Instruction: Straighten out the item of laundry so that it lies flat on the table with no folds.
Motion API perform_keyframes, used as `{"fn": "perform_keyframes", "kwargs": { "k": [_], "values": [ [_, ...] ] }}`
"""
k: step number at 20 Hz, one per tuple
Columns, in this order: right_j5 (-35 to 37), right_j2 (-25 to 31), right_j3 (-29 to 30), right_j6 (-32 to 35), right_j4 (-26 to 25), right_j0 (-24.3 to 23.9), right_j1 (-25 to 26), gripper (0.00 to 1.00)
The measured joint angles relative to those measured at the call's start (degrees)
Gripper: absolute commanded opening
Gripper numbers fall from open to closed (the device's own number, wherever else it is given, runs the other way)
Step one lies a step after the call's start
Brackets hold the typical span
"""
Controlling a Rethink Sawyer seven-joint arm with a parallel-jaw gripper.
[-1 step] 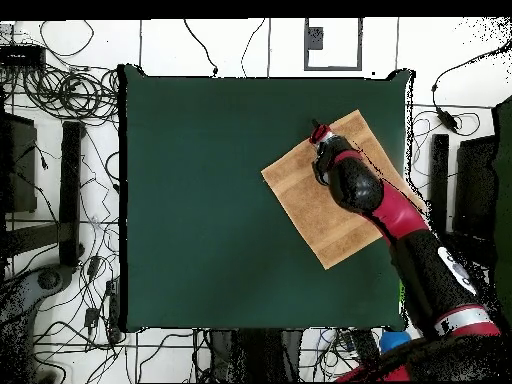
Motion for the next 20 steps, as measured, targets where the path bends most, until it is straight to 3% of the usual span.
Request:
{"fn": "perform_keyframes", "kwargs": {
  "k": [13, 20],
  "values": [
    [0.28, -15.20, 5.44, 0.77, 8.23, 10.42, -11.17, 1.00],
    [8.64, -15.72, 8.05, 1.08, 16.98, 8.03, -14.89, 1.00]
  ]
}}
